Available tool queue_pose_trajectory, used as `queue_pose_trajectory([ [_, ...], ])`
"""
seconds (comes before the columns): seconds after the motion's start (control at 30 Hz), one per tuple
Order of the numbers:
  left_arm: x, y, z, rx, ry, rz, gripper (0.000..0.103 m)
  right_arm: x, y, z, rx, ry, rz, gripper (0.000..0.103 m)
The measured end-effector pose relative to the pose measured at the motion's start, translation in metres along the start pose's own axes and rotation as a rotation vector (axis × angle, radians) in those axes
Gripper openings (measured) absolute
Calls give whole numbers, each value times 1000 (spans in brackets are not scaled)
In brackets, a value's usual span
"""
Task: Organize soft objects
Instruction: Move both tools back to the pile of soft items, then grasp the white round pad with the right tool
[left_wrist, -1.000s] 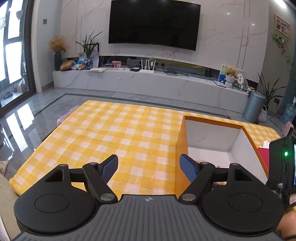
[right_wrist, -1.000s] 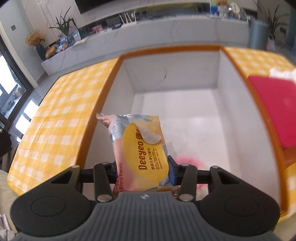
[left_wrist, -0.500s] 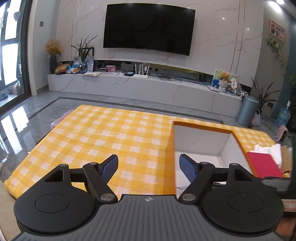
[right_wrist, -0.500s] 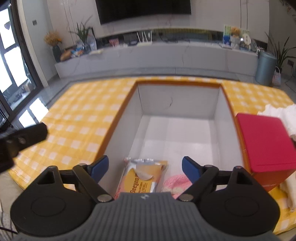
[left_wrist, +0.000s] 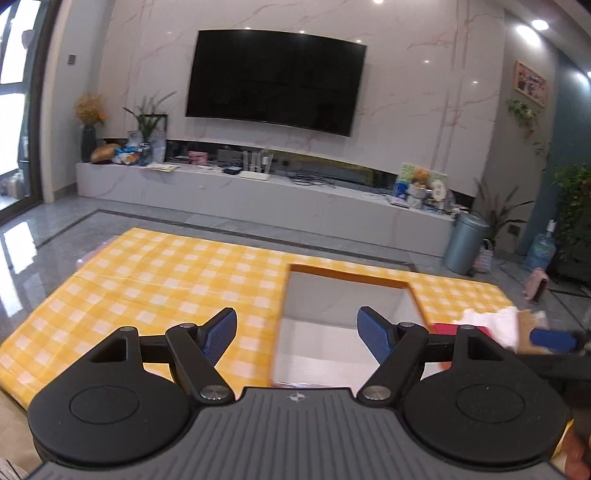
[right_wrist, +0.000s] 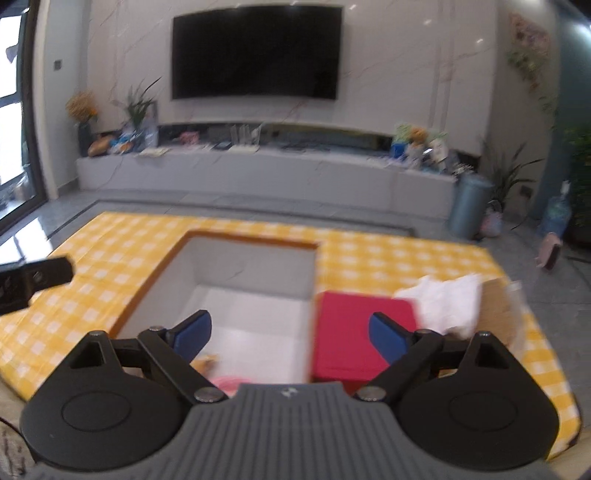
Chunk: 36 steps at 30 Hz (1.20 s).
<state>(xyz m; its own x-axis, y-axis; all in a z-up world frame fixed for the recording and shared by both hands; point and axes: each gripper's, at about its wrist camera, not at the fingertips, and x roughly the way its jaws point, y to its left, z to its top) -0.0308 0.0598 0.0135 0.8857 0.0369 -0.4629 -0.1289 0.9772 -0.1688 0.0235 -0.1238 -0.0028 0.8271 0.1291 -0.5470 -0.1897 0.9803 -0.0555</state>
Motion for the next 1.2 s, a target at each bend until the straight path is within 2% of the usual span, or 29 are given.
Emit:
queue_pose_trajectory([
  [0.2, -25, -35, 2, 33, -47, -123, 88, -40, -54, 5, -37, -90, -151, 95],
  [0.43, -31, -97, -1, 133, -42, -141, 89, -72, -123, -9, -21, -101, -333, 96],
  [0.57, -16, -133, -15, 188, -15, -168, 89, -70, -161, -25, 37, -81, -369, 96],
  [0.67, 3, -162, -30, 242, 30, -199, 89, -54, -190, -41, 114, -37, -363, 96],
  [0.77, 16, -187, -51, 306, 47, -243, 89, -30, -214, -61, 234, 15, -305, 96],
  [0.87, 35, -203, -68, 376, 61, -251, 89, 4, -240, -83, 457, 96, -220, 96],
  [0.97, 54, -214, -81, 379, 63, -276, 89, 46, -255, -109, 693, 178, -139, 96],
  [1.03, 70, -216, -88, 372, 104, -293, 89, 71, -252, -120, 789, 233, -152, 96],
  [1.1, 81, -213, -93, 344, 147, -295, 89, 94, -244, -127, 792, 283, -177, 96],
  [1.2, 90, -205, -98, 319, 187, -289, 89, 115, -236, -133, 782, 308, -234, 96],
])
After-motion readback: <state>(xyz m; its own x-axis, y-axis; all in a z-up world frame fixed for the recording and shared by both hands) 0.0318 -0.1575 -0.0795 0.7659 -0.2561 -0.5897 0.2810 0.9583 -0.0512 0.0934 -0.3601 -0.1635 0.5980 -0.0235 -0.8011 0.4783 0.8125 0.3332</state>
